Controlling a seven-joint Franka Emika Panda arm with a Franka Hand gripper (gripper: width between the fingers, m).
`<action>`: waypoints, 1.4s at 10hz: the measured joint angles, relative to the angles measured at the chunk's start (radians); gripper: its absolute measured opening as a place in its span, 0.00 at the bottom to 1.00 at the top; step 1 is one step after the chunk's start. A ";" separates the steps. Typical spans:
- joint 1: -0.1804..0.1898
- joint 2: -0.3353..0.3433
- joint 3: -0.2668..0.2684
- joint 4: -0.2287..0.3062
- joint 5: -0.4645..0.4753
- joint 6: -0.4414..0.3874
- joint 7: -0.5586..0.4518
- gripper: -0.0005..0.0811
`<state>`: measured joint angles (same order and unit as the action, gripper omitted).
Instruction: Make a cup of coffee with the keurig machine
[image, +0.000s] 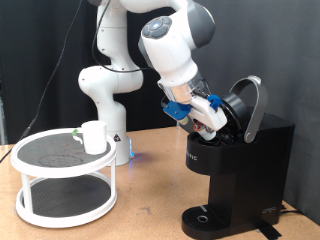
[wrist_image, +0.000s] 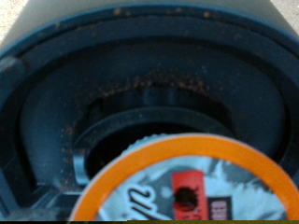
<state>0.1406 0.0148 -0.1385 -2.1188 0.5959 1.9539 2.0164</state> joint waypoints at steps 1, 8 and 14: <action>0.000 0.006 0.001 -0.001 -0.001 0.004 -0.001 0.47; -0.001 0.018 0.006 -0.013 0.007 0.023 -0.027 0.81; -0.037 -0.060 -0.027 -0.039 0.118 -0.092 -0.184 0.91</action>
<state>0.1035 -0.0451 -0.1655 -2.1575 0.7139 1.8619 1.8320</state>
